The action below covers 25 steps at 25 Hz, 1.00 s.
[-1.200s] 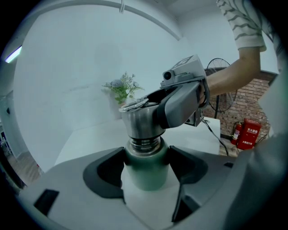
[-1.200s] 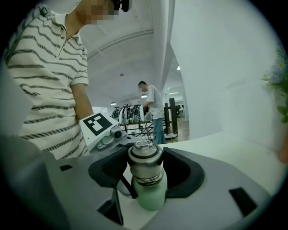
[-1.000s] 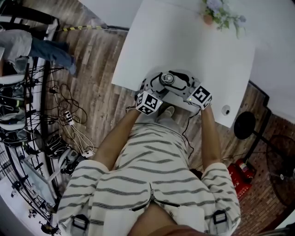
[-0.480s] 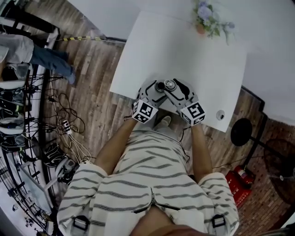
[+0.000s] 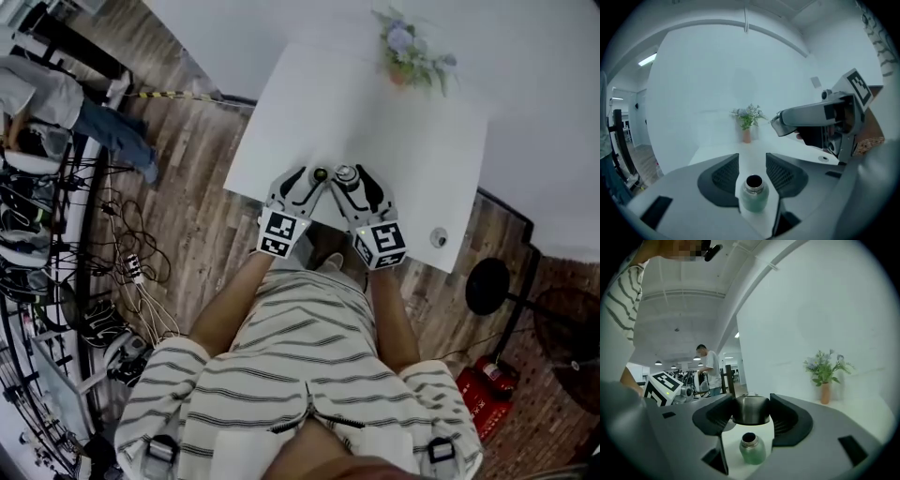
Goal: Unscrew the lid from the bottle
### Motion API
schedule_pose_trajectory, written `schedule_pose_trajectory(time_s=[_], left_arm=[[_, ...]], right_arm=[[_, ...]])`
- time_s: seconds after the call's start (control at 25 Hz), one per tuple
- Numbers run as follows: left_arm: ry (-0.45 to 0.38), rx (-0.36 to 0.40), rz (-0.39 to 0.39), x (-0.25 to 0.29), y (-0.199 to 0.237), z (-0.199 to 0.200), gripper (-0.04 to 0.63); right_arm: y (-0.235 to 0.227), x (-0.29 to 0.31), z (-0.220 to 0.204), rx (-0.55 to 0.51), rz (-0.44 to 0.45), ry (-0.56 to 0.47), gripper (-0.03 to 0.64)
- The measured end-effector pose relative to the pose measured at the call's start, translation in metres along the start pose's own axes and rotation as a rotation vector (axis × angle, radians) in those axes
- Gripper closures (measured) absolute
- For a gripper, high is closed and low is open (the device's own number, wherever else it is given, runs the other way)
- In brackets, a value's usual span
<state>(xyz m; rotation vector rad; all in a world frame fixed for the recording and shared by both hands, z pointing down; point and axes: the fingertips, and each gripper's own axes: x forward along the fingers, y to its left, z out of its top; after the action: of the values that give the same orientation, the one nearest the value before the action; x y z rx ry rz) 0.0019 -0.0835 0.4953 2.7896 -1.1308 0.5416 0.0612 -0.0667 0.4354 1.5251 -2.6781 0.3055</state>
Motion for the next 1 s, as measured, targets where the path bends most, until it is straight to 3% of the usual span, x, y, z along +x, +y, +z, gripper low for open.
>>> schedule_pose_trajectory(time_s=[0.32, 1.0], left_arm=[[-0.049, -0.054, 0.077, -0.029, -0.018, 0.046, 0.59], [-0.23, -0.038, 0.14, -0.09, -0.043, 0.127, 0.597]], right_arm=[[-0.003, -0.039, 0.03, 0.025, -0.13, -0.022, 0.364], [0.003, -0.086, 0.068, -0.022, -0.213, -0.112, 0.364]])
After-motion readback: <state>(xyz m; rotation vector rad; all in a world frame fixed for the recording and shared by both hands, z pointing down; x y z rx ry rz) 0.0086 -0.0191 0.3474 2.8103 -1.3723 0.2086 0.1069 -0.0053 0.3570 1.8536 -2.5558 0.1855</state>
